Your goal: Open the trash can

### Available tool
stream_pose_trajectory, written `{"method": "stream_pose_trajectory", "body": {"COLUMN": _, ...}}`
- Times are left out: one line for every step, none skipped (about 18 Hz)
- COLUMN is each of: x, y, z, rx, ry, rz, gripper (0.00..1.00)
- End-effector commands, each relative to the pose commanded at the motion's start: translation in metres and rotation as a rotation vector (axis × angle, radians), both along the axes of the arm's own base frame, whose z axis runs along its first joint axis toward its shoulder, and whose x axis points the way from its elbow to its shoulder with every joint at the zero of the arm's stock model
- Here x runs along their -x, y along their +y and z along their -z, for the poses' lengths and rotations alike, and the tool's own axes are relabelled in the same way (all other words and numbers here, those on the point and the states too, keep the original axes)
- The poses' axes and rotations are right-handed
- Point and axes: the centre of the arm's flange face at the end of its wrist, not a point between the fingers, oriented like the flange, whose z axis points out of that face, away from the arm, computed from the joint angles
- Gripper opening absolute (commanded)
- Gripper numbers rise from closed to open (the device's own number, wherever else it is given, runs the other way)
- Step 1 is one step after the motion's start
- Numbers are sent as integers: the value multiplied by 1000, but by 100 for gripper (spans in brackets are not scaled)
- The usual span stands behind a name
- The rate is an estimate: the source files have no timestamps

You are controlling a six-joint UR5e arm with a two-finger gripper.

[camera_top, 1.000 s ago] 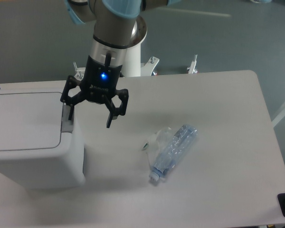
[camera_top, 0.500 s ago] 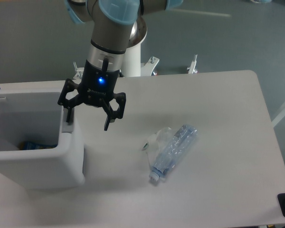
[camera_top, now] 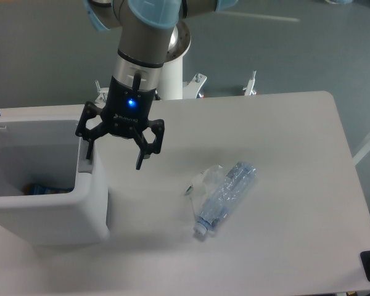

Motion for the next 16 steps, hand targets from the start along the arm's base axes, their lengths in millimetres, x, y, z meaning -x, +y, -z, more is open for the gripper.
{"method": "stream_pose_trajectory", "body": {"x": 18, "y": -7, "z": -1, "rx": -3, "ry": 5, "rz": -28, "gripper": 100}}
{"method": "stream_pose_trajectory", "body": {"x": 36, "y": -13, "z": 0, "rx": -3, "ry": 15, "rz": -48, "gripper": 100}}
{"method": "stream_pose_trajectory", "body": {"x": 54, "y": -19, "z": 6, "rx": 2, "ry": 28, "rz": -53, "gripper": 100}}
{"method": "stream_pose_trajectory", "body": {"x": 72, "y": -26, "z": 13, "rx": 9, "ry": 49, "rz": -41, "gripper": 100}}
{"method": "stream_pose_trajectory", "body": {"x": 91, "y": -34, "z": 22, "rx": 32, "ry": 76, "rz": -33, "gripper": 100}}
{"method": "stream_pose_trajectory", "body": {"x": 108, "y": -45, "z": 30, "rx": 70, "ry": 111, "rz": -38, "gripper": 100}}
{"method": "stream_pose_trajectory", "body": {"x": 124, "y": -54, "z": 40, "rx": 116, "ry": 144, "rz": -43, "gripper": 100}}
{"method": "stream_pose_trajectory", "body": {"x": 138, "y": -62, "z": 46, "rx": 154, "ry": 174, "rz": -42, "gripper": 100}}
{"method": "stream_pose_trajectory", "body": {"x": 154, "y": -73, "z": 54, "rx": 181, "ry": 195, "rz": -30, "gripper": 100}}
{"method": "stream_pose_trajectory", "body": {"x": 169, "y": -80, "z": 67, "rx": 205, "ry": 205, "rz": -7, "gripper": 100}}
{"method": "stream_pose_trajectory", "body": {"x": 186, "y": -89, "z": 80, "rx": 239, "ry": 219, "rz": 11, "gripper": 100}}
{"method": "stream_pose_trajectory", "body": {"x": 198, "y": -96, "z": 91, "rx": 281, "ry": 243, "rz": 39, "gripper": 100}}
{"method": "stream_pose_trajectory", "body": {"x": 212, "y": -109, "z": 98, "rx": 327, "ry": 268, "rz": 57, "gripper": 100}}
{"method": "stream_pose_trajectory", "body": {"x": 225, "y": -120, "z": 108, "rx": 377, "ry": 291, "rz": 86, "gripper": 100}}
{"method": "stream_pose_trajectory", "body": {"x": 232, "y": -122, "z": 112, "rx": 412, "ry": 322, "rz": 140, "gripper": 100}}
{"method": "stream_pose_trajectory", "body": {"x": 239, "y": -122, "z": 118, "rx": 437, "ry": 348, "rz": 201, "gripper": 100}}
